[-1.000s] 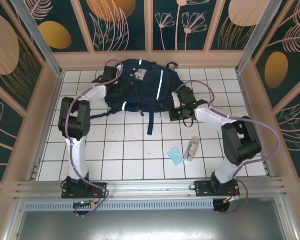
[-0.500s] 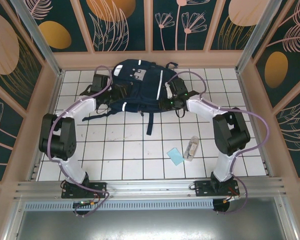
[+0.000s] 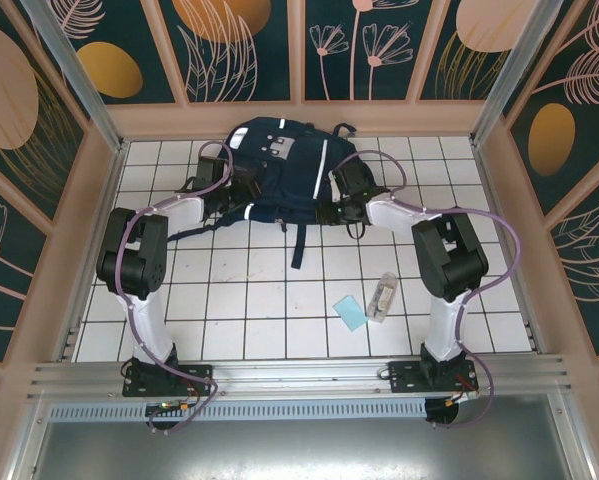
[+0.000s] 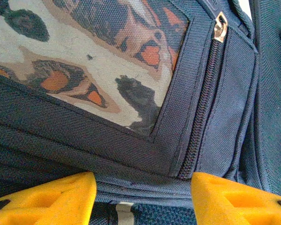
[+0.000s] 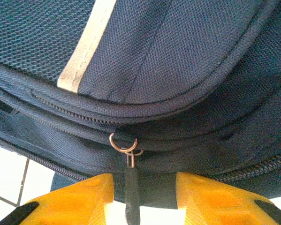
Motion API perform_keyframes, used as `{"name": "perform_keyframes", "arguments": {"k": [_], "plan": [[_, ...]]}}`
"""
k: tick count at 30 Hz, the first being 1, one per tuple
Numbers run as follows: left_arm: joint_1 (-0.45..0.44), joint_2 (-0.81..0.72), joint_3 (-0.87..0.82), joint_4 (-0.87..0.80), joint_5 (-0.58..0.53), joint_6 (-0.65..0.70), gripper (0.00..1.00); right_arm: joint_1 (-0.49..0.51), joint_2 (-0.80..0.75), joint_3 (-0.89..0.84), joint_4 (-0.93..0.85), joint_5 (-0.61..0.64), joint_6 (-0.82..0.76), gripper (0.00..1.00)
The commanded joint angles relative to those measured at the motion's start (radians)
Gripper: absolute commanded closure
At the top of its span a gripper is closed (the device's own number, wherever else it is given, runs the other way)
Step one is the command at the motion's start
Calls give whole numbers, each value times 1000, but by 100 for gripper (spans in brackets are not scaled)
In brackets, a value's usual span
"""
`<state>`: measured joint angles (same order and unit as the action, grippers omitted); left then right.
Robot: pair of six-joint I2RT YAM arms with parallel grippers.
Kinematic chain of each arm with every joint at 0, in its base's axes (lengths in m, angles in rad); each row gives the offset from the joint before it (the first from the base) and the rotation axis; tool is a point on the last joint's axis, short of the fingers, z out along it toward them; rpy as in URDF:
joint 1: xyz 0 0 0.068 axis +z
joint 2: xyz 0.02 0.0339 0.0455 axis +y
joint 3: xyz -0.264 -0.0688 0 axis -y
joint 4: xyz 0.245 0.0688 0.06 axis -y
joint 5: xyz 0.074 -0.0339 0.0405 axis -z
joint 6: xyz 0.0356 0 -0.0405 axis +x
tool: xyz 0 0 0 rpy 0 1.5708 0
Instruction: Pack the student bag
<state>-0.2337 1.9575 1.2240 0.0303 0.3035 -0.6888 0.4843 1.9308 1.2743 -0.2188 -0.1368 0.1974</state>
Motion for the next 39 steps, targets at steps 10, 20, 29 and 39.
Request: {"name": "perform_keyframes", "arguments": {"k": [10,20,29,39], "plan": [[-3,22,-78,40,-7,-19,43,22,86,22,26,21,31,73],[21,25,-91,21,-44,15,43,-11,-61,-31,-46,22,25,100],[63,53,-70,-10,-61,63,43,-140,-142,-89,-176,147,-145,100],[66,104,42,-46,-25,78,43,-28,-198,-95,-214,-138,-89,100]]}}
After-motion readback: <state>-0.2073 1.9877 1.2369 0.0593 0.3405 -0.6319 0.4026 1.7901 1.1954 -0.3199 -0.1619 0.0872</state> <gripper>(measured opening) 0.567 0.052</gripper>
